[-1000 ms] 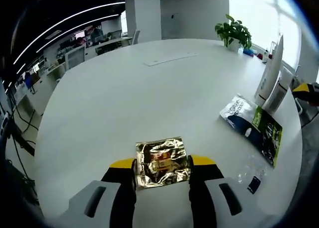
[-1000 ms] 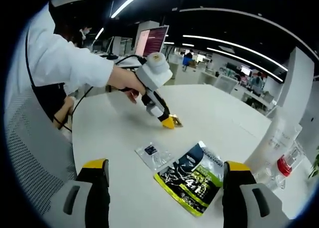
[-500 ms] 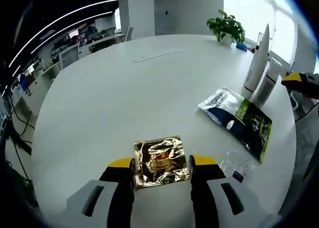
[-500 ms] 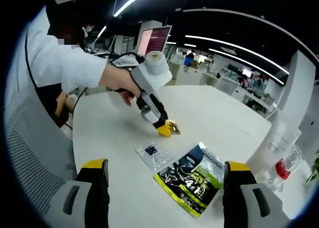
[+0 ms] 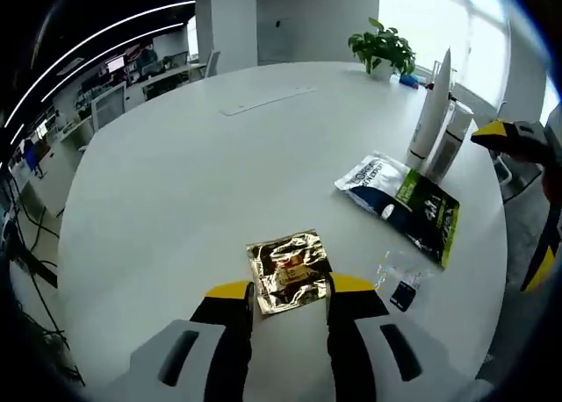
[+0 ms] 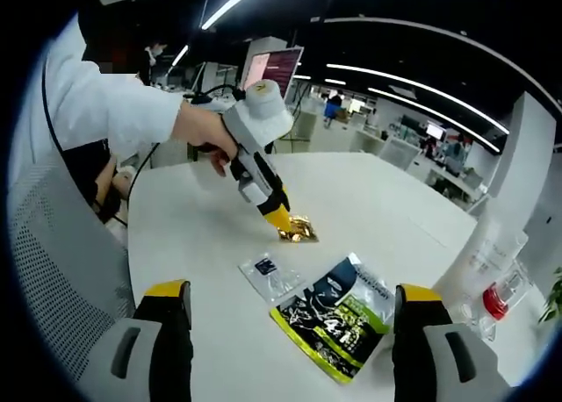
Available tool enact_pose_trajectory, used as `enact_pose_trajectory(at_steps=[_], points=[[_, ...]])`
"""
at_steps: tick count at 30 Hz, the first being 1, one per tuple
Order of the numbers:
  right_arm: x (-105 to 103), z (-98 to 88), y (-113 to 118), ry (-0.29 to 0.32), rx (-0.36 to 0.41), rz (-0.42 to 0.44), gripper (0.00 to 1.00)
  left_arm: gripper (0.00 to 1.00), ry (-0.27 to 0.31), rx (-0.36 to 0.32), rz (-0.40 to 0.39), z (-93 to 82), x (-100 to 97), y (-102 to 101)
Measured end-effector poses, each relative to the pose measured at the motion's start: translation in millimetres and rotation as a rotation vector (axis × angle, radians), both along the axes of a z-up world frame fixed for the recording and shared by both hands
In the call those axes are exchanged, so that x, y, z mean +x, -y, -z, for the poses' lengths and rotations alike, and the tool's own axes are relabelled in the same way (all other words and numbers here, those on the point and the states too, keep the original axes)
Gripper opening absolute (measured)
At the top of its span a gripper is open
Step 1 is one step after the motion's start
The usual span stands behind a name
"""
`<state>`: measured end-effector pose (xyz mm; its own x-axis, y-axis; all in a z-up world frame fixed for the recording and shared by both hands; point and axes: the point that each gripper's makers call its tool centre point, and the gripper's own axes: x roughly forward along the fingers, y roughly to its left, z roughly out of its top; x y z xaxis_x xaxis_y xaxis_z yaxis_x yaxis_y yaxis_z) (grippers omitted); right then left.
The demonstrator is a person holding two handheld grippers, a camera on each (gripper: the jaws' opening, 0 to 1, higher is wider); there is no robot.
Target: Arrange the skincare products in the storage area until every visible bottle or jar stands upright without overlapping.
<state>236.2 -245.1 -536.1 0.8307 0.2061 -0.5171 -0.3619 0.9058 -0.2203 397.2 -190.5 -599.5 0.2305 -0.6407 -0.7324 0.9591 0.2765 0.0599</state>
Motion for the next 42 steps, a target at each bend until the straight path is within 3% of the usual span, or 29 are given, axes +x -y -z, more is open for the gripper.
enact_pose_trajectory(at_steps=[2,7,13,20,27,30,33,37,42], points=[[0.1,1.7,-0.5,-0.005,-0.002,-0.003,0.93,0.36,0.061,0.046,0.065,3.1,3.8,-4.6],[0.2,3.3,-2.7,-0.010,0.006,-0.009,0.93,0.32,0.038,0.075,0.049,14.3,15.3,-11.0],[0.8,4.2,-1.2,-0.011,0.012,-0.002,0.92,0.27,-0.008,0.035,0.059,15.4,14.9,-1.8],[-0.9,8.0,-2.7,-0.027,0.009,-0.008,0.92,0.22,-0.010,0.037,0.076,16.1,-0.3,4.6],[-1.0,9.2,-4.3,-0.028,0.007,-0.013,0.92,0.25,-0.033,0.026,0.100,13.9,-11.9,7.5],[-1.9,10.1,-4.5,-0.034,0.011,-0.012,0.92,0.26,-0.034,0.007,0.076,7.7,-2.9,4.7],[-1.7,10.9,-4.2,-0.035,0.005,-0.013,0.91,0.26,-0.080,-0.038,0.031,3.0,0.0,7.0],[-1.4,11.4,-4.4,-0.035,0.005,-0.012,0.93,0.24,-0.075,-0.054,-0.016,5.0,21.0,7.8],[-1.5,11.5,-1.4,-0.037,0.006,-0.001,0.92,0.19,-0.088,-0.040,-0.028,8.9,17.4,10.9]])
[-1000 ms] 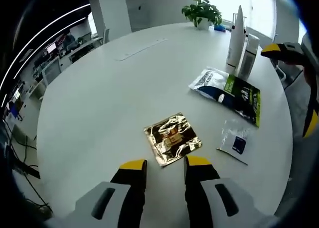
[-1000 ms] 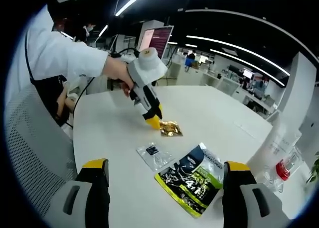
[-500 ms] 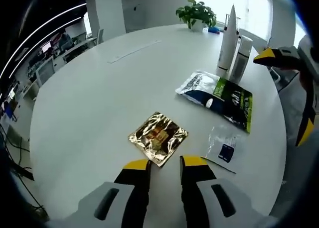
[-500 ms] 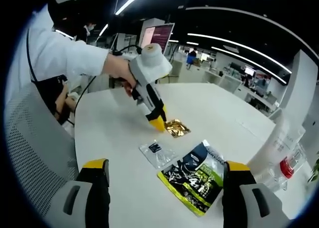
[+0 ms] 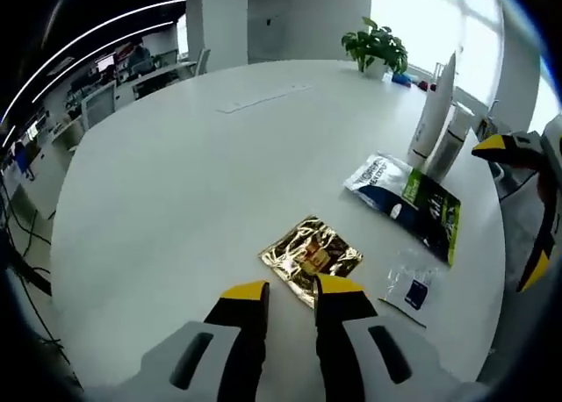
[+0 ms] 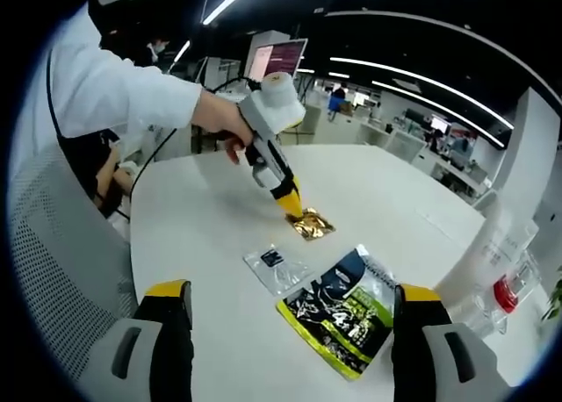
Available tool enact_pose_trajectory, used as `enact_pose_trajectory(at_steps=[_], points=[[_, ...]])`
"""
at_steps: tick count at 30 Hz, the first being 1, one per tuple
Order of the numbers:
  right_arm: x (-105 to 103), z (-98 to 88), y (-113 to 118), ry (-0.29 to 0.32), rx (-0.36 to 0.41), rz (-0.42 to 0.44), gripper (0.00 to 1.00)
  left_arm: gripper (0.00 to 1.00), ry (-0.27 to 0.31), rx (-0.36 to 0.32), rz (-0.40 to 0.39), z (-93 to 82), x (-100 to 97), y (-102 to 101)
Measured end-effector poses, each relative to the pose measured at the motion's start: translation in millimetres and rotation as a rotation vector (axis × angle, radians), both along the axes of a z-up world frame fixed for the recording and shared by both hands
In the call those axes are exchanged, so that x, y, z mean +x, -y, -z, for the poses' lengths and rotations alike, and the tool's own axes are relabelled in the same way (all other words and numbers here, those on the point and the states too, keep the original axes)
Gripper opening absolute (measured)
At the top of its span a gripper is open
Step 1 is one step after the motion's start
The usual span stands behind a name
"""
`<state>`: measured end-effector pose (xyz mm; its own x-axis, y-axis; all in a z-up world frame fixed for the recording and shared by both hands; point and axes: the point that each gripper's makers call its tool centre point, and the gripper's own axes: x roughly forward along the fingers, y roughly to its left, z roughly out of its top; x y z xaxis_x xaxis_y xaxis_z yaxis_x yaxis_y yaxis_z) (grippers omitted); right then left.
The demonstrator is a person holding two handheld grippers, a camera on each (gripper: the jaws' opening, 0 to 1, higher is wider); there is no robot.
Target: Arrange the skincare products in the storage area until every visible bottle or jar stands upright without overlapping.
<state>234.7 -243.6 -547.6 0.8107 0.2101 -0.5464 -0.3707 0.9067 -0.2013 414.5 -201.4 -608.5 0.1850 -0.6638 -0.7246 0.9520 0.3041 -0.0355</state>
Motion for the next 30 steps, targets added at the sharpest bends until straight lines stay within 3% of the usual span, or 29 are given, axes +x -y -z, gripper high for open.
enact_pose_trajectory(at_steps=[9,19,30], points=[[-1.0,3.7,0.6,-0.013,-0.002,-0.001,0.92,0.18,-0.011,-0.006,-0.036,0.9,5.4,4.9],[-1.0,4.2,2.1,-0.015,-0.011,0.000,0.92,0.14,-0.003,0.000,-0.025,1.1,-5.1,13.0],[-1.2,2.0,2.5,-0.010,-0.017,-0.001,0.92,0.12,-0.022,-0.004,-0.075,1.8,-18.0,11.8]])
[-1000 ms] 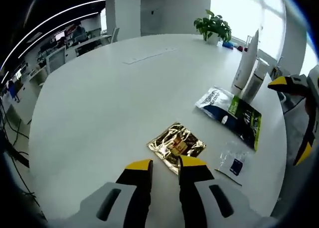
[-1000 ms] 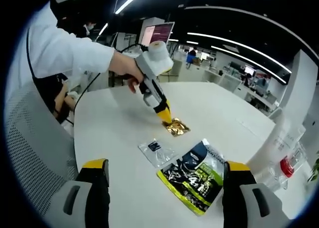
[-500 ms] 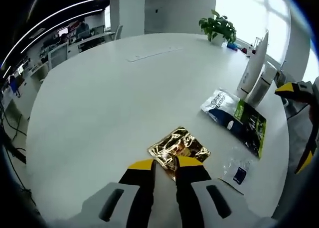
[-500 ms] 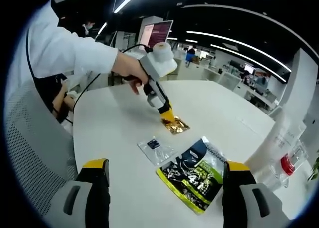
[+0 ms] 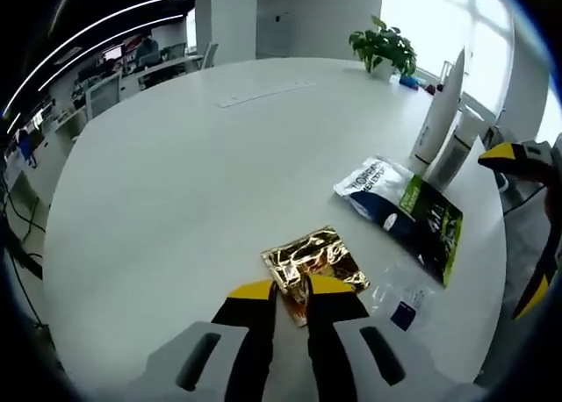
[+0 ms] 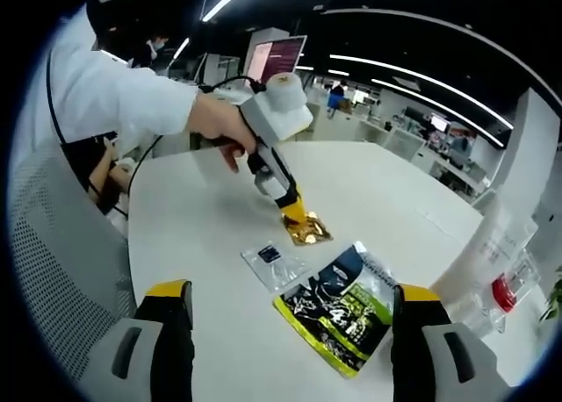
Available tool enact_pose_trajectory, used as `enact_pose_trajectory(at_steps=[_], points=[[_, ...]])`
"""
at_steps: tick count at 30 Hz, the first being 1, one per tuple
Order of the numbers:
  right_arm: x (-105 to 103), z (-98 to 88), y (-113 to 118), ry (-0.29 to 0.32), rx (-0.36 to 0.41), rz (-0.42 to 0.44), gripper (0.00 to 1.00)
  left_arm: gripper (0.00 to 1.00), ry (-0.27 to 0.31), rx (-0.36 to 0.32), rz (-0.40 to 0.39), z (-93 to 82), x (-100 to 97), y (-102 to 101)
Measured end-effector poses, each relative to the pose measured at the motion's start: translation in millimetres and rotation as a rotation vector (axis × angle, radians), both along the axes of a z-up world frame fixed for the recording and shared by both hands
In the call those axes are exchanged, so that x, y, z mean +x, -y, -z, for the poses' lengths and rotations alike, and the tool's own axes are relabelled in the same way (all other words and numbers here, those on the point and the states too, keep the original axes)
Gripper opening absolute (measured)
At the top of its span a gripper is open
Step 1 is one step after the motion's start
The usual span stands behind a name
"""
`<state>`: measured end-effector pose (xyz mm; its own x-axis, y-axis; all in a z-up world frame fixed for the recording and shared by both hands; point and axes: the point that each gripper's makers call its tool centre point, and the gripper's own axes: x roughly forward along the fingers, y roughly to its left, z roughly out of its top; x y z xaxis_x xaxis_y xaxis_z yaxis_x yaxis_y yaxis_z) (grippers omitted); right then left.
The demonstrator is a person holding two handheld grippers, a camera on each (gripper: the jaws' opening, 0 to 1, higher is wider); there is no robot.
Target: Arrange the skincare products in the storage area until every visible bottle or jar stands upright without overlapping.
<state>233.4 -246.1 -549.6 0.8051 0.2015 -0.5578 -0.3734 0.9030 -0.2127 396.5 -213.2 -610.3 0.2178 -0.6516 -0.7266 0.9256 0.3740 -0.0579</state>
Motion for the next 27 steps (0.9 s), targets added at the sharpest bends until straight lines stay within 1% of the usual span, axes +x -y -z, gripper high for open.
enact_pose_trajectory(at_steps=[2,3,6,7,9,10,11,12,14,15,16,17,19,21,23,25,27], points=[[0.0,-0.8,0.0,0.003,-0.004,-0.001,0.91,0.12,-0.006,-0.001,0.006,0.2,-3.0,-0.3],[0.2,-0.9,-0.6,0.004,-0.001,-0.004,0.88,0.12,-0.003,0.000,0.009,0.3,-3.4,-0.8],[3.4,-3.0,-10.7,0.009,0.058,-0.020,0.78,0.12,-0.010,-0.005,-0.003,0.7,-3.1,-4.1],[4.2,-3.6,-12.5,0.011,0.062,-0.028,0.75,0.12,-0.010,-0.004,-0.002,0.8,-2.9,-4.5],[10.1,-5.1,-19.5,0.019,0.054,-0.074,0.68,0.12,-0.007,-0.001,0.000,0.6,-4.9,-5.6],[16.1,-5.8,-20.8,0.018,0.044,-0.083,0.64,0.11,-0.007,-0.001,0.001,0.8,-6.1,-6.2],[22.2,-7.5,-21.4,0.024,0.043,-0.084,0.63,0.11,-0.009,-0.003,0.002,0.9,-6.8,-6.6],[31.8,-11.6,-22.6,0.043,0.049,-0.091,0.62,0.11,-0.009,-0.004,-0.001,1.3,-5.8,-6.9],[46.2,-17.2,-25.9,0.073,0.093,-0.093,0.58,0.10,-0.011,-0.011,-0.007,1.1,-5.8,-6.4],[54.8,-20.1,-23.5,0.082,0.128,-0.059,0.55,0.10,-0.017,-0.016,-0.013,0.7,-6.1,-5.8],[60.1,-20.2,-22.4,0.084,0.151,-0.045,0.50,0.10,-0.018,-0.020,-0.016,1.0,-4.5,-6.4],[66.0,-17.1,-20.6,0.064,0.181,-0.022,0.45,0.10,-0.017,-0.020,-0.016,1.3,-3.6,-6.8],[76.2,-9.6,-15.3,0.042,0.188,0.002,0.34,0.10,-0.019,-0.020,-0.008,1.5,-4.9,-5.4],[85.9,-2.0,-11.1,0.033,0.187,0.022,0.30,0.10,-0.018,-0.022,-0.002,1.3,-5.4,-4.6],[90.3,6.8,-9.6,0.006,0.176,0.025,0.27,0.10,-0.023,-0.027,-0.003,1.6,-4.2,-3.6],[94.0,18.9,-10.0,-0.033,0.166,0.028,0.22,0.10,-0.024,-0.031,-0.005,1.7,-3.7,-2.9],[98.9,27.4,-12.5,-0.057,0.178,0.032,0.18,0.10,-0.025,-0.033,-0.003,2.0,-3.0,-2.2]])
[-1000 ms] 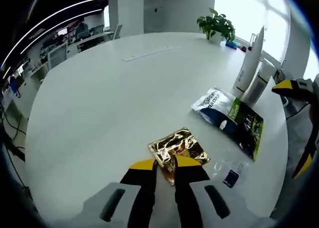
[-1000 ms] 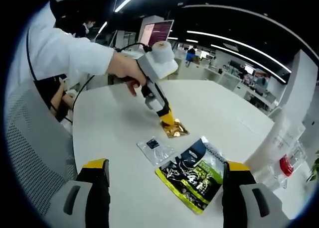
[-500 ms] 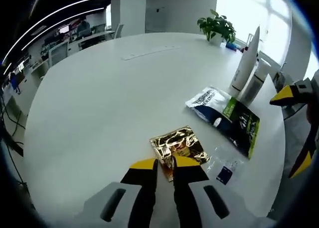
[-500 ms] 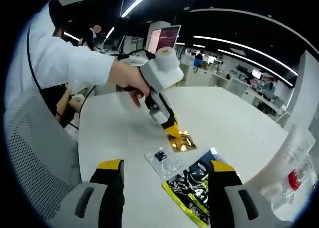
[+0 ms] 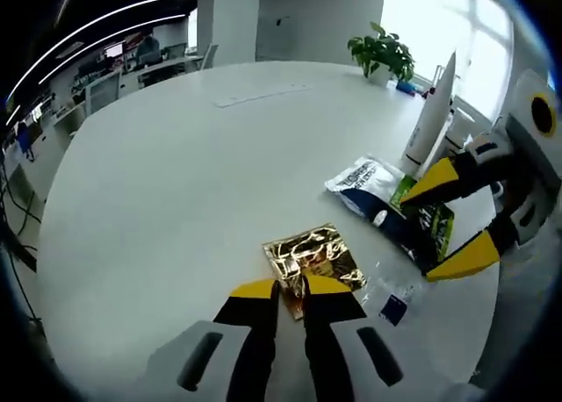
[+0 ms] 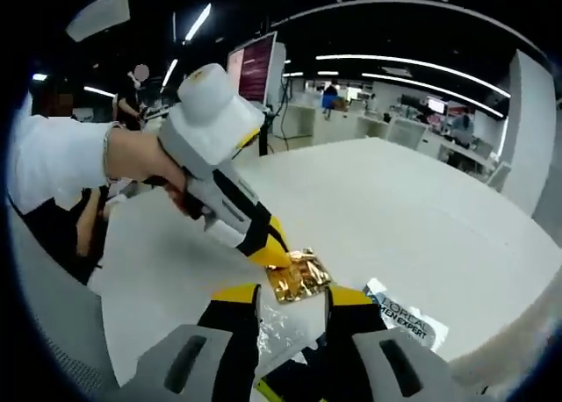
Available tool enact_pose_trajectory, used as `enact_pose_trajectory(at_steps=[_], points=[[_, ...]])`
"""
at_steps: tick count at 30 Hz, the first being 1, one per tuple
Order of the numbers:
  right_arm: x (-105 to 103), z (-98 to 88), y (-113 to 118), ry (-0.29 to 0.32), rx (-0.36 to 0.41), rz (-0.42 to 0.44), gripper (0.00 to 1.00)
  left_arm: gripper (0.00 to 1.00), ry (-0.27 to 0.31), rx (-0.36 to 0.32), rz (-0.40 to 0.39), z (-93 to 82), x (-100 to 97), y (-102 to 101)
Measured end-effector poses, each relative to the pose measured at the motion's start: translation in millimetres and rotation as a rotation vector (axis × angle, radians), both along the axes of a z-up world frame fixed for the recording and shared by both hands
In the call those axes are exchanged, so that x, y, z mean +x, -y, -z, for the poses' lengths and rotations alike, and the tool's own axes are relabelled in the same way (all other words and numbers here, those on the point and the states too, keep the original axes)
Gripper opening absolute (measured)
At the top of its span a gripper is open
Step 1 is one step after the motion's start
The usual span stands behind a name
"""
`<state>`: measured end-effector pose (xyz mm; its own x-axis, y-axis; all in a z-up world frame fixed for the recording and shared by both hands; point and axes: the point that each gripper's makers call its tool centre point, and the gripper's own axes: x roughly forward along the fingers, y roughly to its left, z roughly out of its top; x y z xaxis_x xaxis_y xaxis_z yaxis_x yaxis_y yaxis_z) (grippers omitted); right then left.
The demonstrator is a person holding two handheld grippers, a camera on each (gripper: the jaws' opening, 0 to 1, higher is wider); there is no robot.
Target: Arrange the skincare products in the storage area until every visible bottle or jar stands upright without overlapping.
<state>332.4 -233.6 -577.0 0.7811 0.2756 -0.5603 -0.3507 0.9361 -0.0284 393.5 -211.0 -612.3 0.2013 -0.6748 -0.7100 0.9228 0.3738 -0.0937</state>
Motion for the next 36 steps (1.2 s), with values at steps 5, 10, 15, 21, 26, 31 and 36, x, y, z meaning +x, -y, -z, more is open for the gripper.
enact_pose_trajectory(at_steps=[5,10,15,21,26,31,36], points=[[13.3,17.0,-5.1,-0.041,-0.004,0.004,0.17,0.09,-0.003,-0.008,-0.002,1.1,3.1,-0.8],[23.4,28.6,-6.6,-0.058,-0.057,-0.010,0.14,0.09,-0.009,-0.018,-0.008,0.6,1.3,-0.4],[27.7,38.1,-8.8,-0.077,-0.076,-0.024,0.15,0.08,-0.008,-0.022,-0.009,0.0,-0.2,-0.4],[28.8,39.1,-3.2,-0.079,-0.142,-0.070,0.11,0.09,-0.026,-0.024,-0.001,0.7,0.0,-2.0],[29.1,40.4,7.9,-0.097,-0.152,-0.094,0.09,0.07,-0.035,-0.021,0.015,1.2,-6.0,-1.8],[25.3,41.3,15.9,-0.119,-0.163,-0.119,0.06,0.07,-0.049,-0.018,0.054,1.4,-16.4,2.1],[16.9,42.2,14.4,-0.132,-0.156,-0.127,0.03,0.07,-0.052,-0.016,0.072,-0.5,-23.6,5.8]])
